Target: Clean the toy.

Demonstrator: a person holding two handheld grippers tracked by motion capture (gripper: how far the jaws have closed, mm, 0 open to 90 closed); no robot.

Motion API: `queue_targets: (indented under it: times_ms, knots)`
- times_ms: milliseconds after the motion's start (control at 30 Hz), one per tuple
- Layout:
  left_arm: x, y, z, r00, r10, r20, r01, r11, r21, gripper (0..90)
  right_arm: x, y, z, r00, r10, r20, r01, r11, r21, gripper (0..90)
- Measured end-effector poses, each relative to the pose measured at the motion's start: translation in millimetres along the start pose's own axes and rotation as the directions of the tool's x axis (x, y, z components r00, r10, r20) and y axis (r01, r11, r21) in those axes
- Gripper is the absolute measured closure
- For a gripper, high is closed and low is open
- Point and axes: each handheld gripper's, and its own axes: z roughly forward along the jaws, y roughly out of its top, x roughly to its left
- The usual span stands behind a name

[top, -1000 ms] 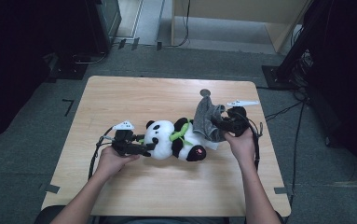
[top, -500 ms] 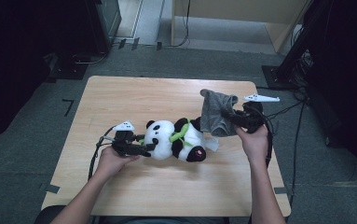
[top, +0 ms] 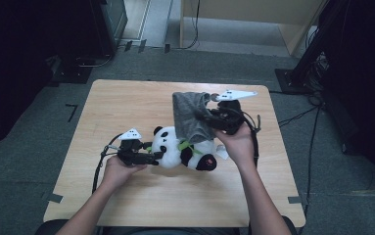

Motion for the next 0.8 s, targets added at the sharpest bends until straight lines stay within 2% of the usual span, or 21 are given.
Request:
queue_targets:
  times_ms: [100,133,200,233,367,400,433,467,500,633,800]
  knots:
    - [-2.1,-1.7,-0.8,0.9999,0.011,-0.011,-0.011,0.9999,-0.007,33.7,11.9,2.5,22.8,0.9987,-0.020,-0.047,0.022,0.999,0.041,76.5]
    - [-3.8,-2.9,-1.0,0.9997,0.015,-0.018,-0.015,0.9998,-0.013,33.7,19.5,0.1,43.1,0.9966,-0.036,-0.074,0.042,0.996,0.084,76.5]
    - [-4.3,-3.3,-1.4,0.9996,0.021,-0.021,-0.021,0.9997,-0.015,33.7,22.2,-1.2,49.8,0.9963,-0.035,-0.079,0.043,0.994,0.102,76.5]
    - [-5.2,-4.0,-1.7,0.9993,0.026,-0.026,-0.027,0.9995,-0.017,33.8,28.9,-6.2,70.2,0.9943,-0.042,-0.098,0.056,0.987,0.149,76.5]
    - [-7.3,-6.4,-2.3,0.9984,0.044,-0.035,-0.045,0.9987,-0.023,33.9,36.1,-12.7,92.6,0.9920,-0.052,-0.115,0.075,0.976,0.203,76.5]
    - [-7.5,-7.3,-2.1,0.9984,0.041,-0.038,-0.042,0.9988,-0.023,33.8,39.3,-18.1,106.5,0.9930,-0.073,-0.093,0.094,0.963,0.254,76.2]
    - [-7.5,-7.3,-2.1,0.9984,0.041,-0.038,-0.042,0.9988,-0.023,33.8,39.3,-18.1,106.5,0.9930,-0.073,-0.093,0.094,0.963,0.254,76.2]
    - [-7.3,-7.9,-1.7,0.9985,0.039,-0.039,-0.040,0.9990,-0.020,33.8,40.2,-21.2,111.8,0.9927,-0.082,-0.088,0.104,0.956,0.275,75.9]
    - [-6.1,-9.3,-1.4,0.9986,0.037,-0.037,-0.038,0.9990,-0.025,33.2,39.5,-26.5,116.7,0.9924,-0.078,-0.095,0.102,0.956,0.277,75.6]
    - [-7.2,-9.2,0.3,0.9986,0.033,-0.042,-0.034,0.9989,-0.033,34.4,34.7,-27.7,115.4,0.9937,-0.066,-0.091,0.089,0.955,0.284,75.3]
    - [-6.5,-8.4,1.9,0.9995,0.017,-0.027,-0.017,0.9996,-0.023,37.9,28.5,-28.8,110.0,0.9946,-0.075,-0.072,0.093,0.952,0.291,75.0]
